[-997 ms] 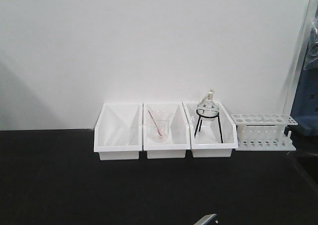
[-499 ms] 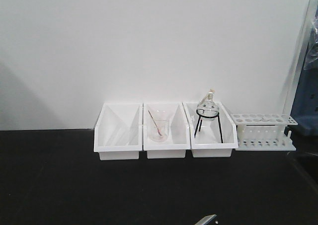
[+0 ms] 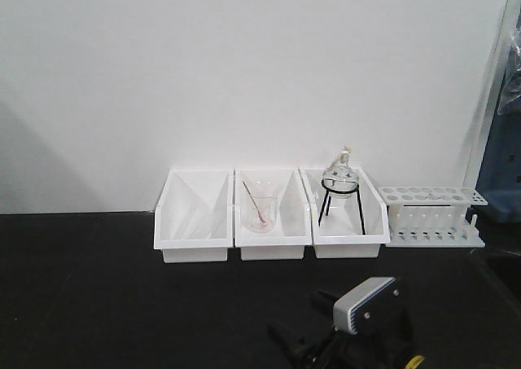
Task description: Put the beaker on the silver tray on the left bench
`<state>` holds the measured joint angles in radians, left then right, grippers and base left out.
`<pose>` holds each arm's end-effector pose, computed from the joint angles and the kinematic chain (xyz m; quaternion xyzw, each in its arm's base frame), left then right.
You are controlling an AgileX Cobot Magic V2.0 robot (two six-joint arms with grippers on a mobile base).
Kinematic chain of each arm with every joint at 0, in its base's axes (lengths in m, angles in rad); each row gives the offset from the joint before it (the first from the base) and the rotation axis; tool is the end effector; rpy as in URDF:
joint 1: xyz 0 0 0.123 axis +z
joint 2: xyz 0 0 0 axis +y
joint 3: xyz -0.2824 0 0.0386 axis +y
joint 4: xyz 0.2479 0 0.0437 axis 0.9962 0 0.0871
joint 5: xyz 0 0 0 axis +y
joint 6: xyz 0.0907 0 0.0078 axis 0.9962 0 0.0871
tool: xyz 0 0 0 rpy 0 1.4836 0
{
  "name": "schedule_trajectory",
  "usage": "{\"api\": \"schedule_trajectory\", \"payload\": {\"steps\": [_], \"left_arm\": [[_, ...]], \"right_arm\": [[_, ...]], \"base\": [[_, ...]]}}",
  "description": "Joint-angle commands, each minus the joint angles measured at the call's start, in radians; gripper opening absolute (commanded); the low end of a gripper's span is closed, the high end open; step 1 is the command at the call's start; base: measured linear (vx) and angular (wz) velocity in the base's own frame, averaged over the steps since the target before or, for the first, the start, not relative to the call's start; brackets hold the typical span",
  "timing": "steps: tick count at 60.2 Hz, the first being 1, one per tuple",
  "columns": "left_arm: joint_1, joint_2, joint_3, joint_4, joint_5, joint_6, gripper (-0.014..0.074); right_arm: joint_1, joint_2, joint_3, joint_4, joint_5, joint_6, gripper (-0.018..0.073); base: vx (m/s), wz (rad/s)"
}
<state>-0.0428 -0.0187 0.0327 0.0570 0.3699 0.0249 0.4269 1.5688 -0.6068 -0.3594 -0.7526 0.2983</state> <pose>0.0525 -0.0004 0.1699 0.0424 0.8026 0.0188 0.5948 0.2667 0.1453 0.2133 -0.2256 0.7239 0.2360 0.6078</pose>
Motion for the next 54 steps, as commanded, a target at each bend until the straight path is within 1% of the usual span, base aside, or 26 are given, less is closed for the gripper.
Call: {"api": "schedule_trajectory", "payload": {"steps": [1,8,11,12,18,21,24,29,36,54], "left_arm": [[-0.007,-0.007,0.020,-0.003,-0.076,-0.002,0.0001],[-0.007,-0.007,0.020,-0.003,-0.076,-0.002,0.0001],[-0.007,-0.007,0.020,-0.003,-0.076,-0.002,0.0001],[-0.007,-0.007,0.020,-0.003,-0.076,-0.002,0.0001],[-0.007,-0.007,0.020,-0.003,-0.076,-0.002,0.0001],[-0.007,-0.007,0.020,-0.003,-0.076,-0.002,0.0001],[-0.007,-0.007,0.020,-0.003,-0.076,-0.002,0.0001],[-0.007,-0.007,0.020,-0.003,-0.076,-0.002,0.0001],[-0.007,-0.007,0.020,-0.003,-0.076,-0.002,0.0001],[-0.007,-0.007,0.020,-0.003,-0.076,-0.002,0.0001]], "right_arm": [[0.000,-0.160,-0.019,0.006,0.069,0.043,0.0351],[0.000,-0.331,-0.019,0.004,0.321,0.078,0.0107],[0.000,-0.413,-0.019,0.004,0.460,0.078,-0.0008],[0.000,-0.433,-0.019,0.005,0.496,0.078,-0.0018],[0.000,-0.565,-0.019,0.005,0.753,0.077,-0.0016],[0.000,-0.623,-0.019,0.005,0.850,0.077,-0.0015],[0.000,-0.666,-0.019,0.005,0.936,0.077,-0.0015],[0.000,-0.735,-0.019,0.005,1.020,0.077,-0.0014],[0.000,-0.799,-0.019,0.005,1.080,0.077,-0.0014],[0.000,-0.854,-0.019,0.005,1.084,0.077,-0.0014]], "base": [[0.00,0.00],[0.00,0.00],[0.00,0.00],[0.00,0.00],[0.00,0.00],[0.00,0.00],[0.00,0.00],[0.00,0.00],[0.00,0.00],[0.00,0.00]]}}
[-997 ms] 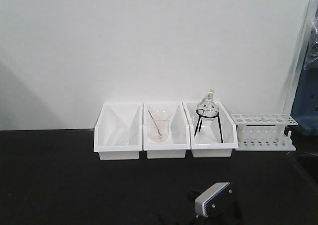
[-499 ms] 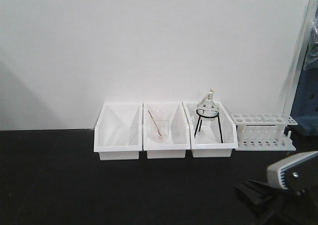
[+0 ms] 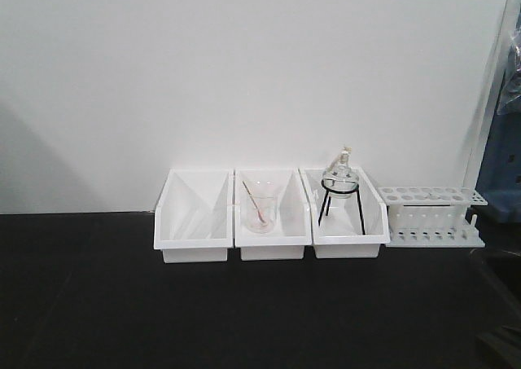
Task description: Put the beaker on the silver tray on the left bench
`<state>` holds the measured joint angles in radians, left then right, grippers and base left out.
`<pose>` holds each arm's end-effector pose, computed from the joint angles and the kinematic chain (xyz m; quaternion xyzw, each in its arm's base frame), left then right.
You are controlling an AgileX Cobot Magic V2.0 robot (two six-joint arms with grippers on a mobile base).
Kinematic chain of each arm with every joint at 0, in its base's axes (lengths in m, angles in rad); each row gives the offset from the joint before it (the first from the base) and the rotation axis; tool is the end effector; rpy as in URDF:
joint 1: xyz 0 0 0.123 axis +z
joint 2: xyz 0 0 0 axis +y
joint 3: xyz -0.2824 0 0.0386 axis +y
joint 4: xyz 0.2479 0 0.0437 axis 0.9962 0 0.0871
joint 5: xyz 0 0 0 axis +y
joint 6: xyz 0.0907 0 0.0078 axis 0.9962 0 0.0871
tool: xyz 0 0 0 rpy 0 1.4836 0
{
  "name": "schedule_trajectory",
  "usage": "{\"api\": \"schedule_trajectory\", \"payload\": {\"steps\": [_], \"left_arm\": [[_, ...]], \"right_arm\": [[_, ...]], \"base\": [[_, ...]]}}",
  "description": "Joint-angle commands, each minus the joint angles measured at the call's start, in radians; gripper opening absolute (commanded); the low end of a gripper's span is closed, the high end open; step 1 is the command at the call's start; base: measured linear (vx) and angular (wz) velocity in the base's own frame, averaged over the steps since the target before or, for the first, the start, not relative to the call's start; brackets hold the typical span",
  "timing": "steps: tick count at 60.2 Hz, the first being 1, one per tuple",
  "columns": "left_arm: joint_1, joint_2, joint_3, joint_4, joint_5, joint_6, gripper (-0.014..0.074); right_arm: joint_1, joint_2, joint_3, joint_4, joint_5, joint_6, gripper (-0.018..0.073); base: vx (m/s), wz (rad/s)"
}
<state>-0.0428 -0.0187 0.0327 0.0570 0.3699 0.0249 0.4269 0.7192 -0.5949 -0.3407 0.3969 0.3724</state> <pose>0.0525 -0.0004 0.1699 0.0424 0.8026 0.0188 0.5948 0.1387 0.0501 0.3143 -0.1191 0.8276 0.0780 0.5429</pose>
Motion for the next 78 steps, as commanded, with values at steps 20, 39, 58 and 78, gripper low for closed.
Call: {"api": "schedule_trajectory", "payload": {"steps": [20,39,58,78], "left_arm": [[-0.007,-0.007,0.020,-0.003,-0.076,-0.002,0.0001],[-0.007,-0.007,0.020,-0.003,-0.076,-0.002,0.0001],[-0.007,-0.007,0.020,-0.003,-0.076,-0.002,0.0001],[-0.007,-0.007,0.020,-0.003,-0.076,-0.002,0.0001]], "right_arm": [[-0.046,-0.126,0.117,0.106,-0.183,-0.024,-0.0014],[-0.347,-0.529,0.564,0.241,-0.386,-0.178,-0.0014],[-0.398,-0.742,0.631,0.167,-0.336,-0.188,-0.0014],[-0.398,-0.743,0.632,0.167,-0.336,-0.188,-0.0014]], "base": [[0.00,0.00],[0.00,0.00],[0.00,0.00],[0.00,0.00]]}}
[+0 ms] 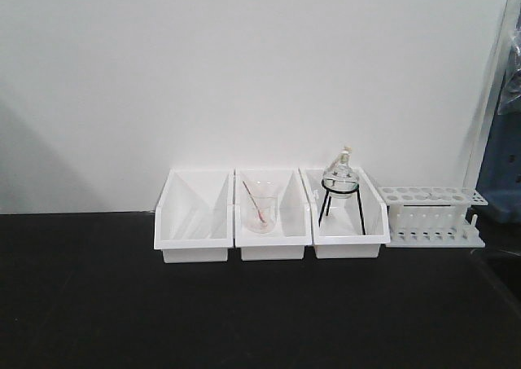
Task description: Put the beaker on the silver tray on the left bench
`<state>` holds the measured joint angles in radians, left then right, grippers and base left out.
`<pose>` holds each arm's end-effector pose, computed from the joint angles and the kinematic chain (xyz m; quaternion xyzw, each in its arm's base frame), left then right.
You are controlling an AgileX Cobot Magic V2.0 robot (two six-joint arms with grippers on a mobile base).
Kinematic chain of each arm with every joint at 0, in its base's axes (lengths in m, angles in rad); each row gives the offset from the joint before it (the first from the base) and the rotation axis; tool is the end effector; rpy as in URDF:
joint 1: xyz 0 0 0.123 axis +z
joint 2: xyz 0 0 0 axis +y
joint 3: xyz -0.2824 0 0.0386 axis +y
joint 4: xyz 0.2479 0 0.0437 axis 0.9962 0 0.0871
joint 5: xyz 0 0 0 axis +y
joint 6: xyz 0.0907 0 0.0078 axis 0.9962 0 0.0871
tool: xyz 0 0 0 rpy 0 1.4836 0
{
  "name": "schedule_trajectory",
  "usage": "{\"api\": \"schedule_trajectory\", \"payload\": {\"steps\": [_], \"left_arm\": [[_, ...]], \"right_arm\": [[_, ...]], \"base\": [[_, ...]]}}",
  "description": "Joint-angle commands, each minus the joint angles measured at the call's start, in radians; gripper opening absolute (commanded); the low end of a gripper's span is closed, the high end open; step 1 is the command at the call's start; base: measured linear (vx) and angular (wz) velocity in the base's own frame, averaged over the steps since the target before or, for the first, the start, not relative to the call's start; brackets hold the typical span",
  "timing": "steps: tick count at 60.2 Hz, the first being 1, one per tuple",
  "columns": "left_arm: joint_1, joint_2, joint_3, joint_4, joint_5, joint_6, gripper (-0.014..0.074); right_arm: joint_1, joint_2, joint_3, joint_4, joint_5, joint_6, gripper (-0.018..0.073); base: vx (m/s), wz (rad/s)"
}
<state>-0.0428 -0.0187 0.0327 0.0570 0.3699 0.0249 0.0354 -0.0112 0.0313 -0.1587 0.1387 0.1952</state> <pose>0.0525 -0.0004 0.1699 0.0424 0.8026 0.0188 0.5948 0.0567 0.0000 0.1907 0.0084 0.7313 0.0170 0.6818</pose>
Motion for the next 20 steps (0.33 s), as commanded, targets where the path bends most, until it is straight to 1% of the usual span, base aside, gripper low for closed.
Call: {"api": "schedule_trajectory", "payload": {"steps": [1,20], "left_arm": [[-0.007,-0.007,0.020,-0.003,-0.076,-0.002,0.0001],[-0.007,-0.007,0.020,-0.003,-0.076,-0.002,0.0001]], "right_arm": [[-0.007,-0.013,0.006,-0.015,-0.078,-0.010,-0.0014],[-0.007,-0.013,0.006,-0.015,-0.078,-0.010,-0.0014]], "base": [[0.00,0.00],[0.00,0.00]]}}
